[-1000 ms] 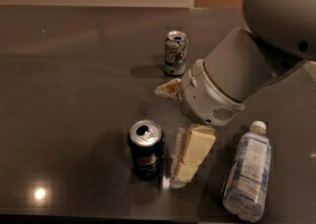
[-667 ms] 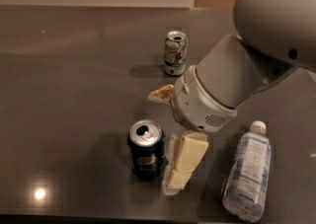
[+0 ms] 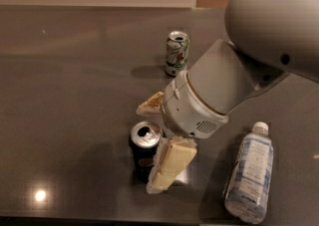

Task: Move pepsi can near 7up can

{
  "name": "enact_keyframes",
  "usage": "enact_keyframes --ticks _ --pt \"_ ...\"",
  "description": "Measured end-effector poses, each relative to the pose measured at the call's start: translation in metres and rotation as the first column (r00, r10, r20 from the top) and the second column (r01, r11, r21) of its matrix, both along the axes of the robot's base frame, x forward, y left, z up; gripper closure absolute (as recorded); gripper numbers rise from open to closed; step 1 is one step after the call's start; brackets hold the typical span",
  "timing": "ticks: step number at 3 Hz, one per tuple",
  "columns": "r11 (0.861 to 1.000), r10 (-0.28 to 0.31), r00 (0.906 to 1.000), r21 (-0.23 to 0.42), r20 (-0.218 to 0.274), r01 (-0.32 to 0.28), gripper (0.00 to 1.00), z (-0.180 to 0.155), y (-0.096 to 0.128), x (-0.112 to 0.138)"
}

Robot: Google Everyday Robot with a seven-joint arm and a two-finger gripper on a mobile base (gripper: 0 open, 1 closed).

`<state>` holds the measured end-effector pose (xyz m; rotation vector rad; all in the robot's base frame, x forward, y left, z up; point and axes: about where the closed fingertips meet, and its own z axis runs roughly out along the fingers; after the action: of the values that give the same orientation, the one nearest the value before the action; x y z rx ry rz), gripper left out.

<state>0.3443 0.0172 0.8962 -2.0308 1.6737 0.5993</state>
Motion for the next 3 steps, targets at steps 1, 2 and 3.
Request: enact_keyframes --ticks 1,2,3 --pt "1.000 -0.009 1.0000 0.011 0.001 0.009 0.41 -0.001 0.003 0.002" --pt "0.999 -0.034 0.9994 0.013 0.004 0.034 0.64 -0.001 -0.001 0.008" --pt "0.996 -0.094 0.9956 -0.003 0.002 0.094 0.88 0.003 -0.014 0.034"
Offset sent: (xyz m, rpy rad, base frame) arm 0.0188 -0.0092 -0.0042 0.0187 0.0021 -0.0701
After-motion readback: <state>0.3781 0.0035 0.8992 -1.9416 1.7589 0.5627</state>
